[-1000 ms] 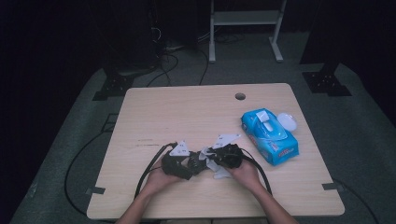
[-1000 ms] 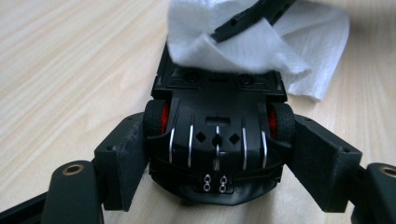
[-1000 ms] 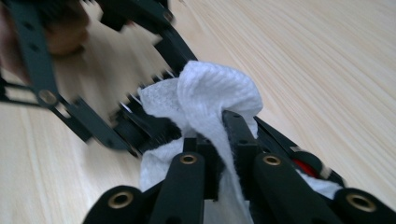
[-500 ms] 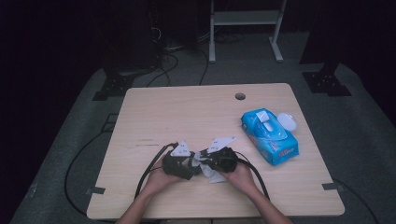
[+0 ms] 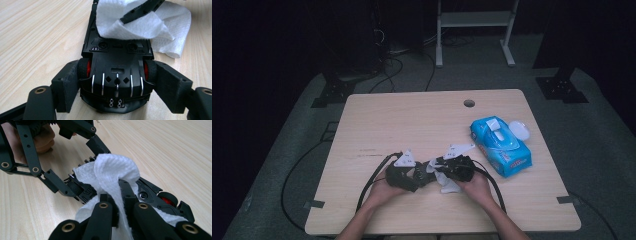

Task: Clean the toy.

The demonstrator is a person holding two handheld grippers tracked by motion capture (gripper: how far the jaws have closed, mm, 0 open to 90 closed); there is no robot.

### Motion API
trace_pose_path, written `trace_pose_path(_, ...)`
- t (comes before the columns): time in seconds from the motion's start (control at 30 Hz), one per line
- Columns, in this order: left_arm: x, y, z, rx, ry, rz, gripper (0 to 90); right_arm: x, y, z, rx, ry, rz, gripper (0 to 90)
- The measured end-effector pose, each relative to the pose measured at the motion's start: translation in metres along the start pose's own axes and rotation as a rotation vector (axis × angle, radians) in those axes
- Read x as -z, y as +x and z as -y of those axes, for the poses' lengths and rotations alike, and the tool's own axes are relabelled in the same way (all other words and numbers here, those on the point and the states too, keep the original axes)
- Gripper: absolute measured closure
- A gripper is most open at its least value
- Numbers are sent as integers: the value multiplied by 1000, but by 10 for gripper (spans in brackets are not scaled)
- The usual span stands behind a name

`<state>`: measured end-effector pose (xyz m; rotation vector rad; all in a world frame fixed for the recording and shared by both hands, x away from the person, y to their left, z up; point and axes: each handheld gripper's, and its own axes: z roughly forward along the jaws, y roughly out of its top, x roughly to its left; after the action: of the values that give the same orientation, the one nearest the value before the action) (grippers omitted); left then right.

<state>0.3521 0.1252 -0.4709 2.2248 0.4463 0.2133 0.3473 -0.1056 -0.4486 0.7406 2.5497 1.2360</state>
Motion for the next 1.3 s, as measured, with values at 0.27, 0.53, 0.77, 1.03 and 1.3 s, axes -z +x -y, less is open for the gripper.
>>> trace_pose_path(0.27,-1,-1,0,-5,13,-1,260,-16,17,-10,6,-21,-67,877)
trace_pose_path(0.53,-1,0,0,0,-3,6,261,0,-1,-1,-12,-4,3,877)
trace_pose_path(0.77,-1,0,-1,-6,8,0,261,-11,11,-7,-16,-29,-49,877)
trace_pose_path(1.03,-1,0,-1,-8,6,2,261,-6,4,-5,-13,-12,-25,877)
trace_pose_path(1.3,-1,-2,-2,-11,2,-7,261,-8,4,-3,-55,-36,-53,877)
